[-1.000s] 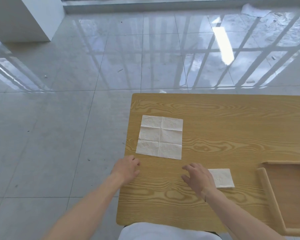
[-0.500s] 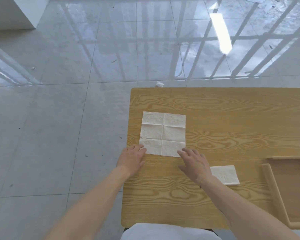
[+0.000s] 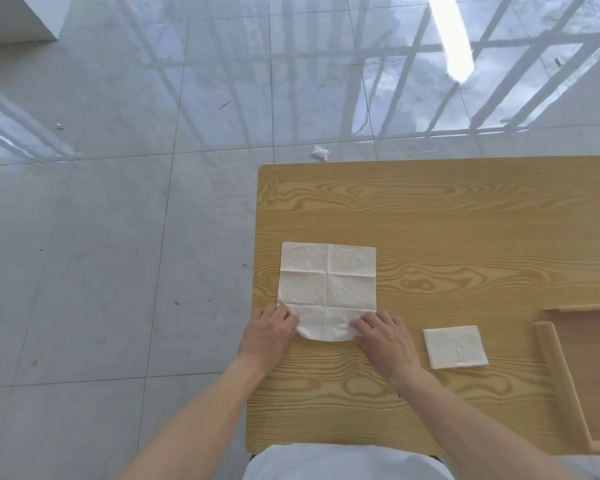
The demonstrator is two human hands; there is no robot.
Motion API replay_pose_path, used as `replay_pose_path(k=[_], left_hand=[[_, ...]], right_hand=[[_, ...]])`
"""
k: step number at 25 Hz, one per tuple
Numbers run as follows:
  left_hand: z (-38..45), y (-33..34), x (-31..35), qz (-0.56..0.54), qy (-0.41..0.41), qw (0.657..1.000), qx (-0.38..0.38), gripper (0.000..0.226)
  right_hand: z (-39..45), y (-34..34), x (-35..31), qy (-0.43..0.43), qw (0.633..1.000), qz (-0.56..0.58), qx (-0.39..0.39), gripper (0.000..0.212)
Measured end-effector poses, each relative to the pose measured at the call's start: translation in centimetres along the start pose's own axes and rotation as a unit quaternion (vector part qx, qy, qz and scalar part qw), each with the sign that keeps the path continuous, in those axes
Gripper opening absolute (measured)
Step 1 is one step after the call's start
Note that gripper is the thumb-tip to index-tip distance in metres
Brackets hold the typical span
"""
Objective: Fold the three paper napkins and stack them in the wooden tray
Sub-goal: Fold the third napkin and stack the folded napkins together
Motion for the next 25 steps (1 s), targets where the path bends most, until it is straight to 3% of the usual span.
replay_pose_path(k=[3, 6, 9, 11, 16, 21, 25], left_hand=[[-0.6, -0.2, 0.5, -0.013, 0.014, 1.0, 0.023, 0.009], [-1.2, -0.3, 0.1, -0.102, -0.026, 0.993, 0.046, 0.003], [-2.0, -0.3, -0.2, -0.17, -0.043, 0.983, 0.056, 0.001], [-2.4, -0.4, -0.4, -0.199, -0.05, 0.977, 0.057, 0.002], [-2.9, -0.5, -1.5, -0.23, -0.085, 0.968, 0.056, 0.004], [-2.8, -0.3, -1.4, -0.236, -0.074, 0.968, 0.034, 0.04], [-1.5, -0.9, -1.5, -0.225, -0.103, 0.965, 0.084, 0.013]], right_hand=[[-0.8, -0.2, -0.4, -0.007, 1.0, -0.015, 0.017, 0.025], [-1.7, -0.6, -0.3, -0.013, 0.998, 0.036, 0.059, 0.03], [-2.4, -0.7, -0.5, -0.02, 0.996, 0.068, 0.044, 0.056], [-2.4, -0.9, -0.8, -0.018, 0.997, 0.062, 0.04, 0.062], [-2.1, -2.5, -1.0, -0.029, 0.988, 0.084, 0.127, 0.023], [-1.7, -3.4, -0.2, 0.026, 0.98, 0.143, 0.138, 0.004], [-1.2, -3.8, 0.8, 0.066, 0.973, 0.172, 0.138, 0.001]])
Point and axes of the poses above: each hand's wrist, its own z-axis towards the middle knuckle, its own y-axis out of the palm, x = y × z, the point moved 7 cm from there along z, towards the middle knuckle, and after that the axes turned 6 degrees about x, right-handed, at the moved point
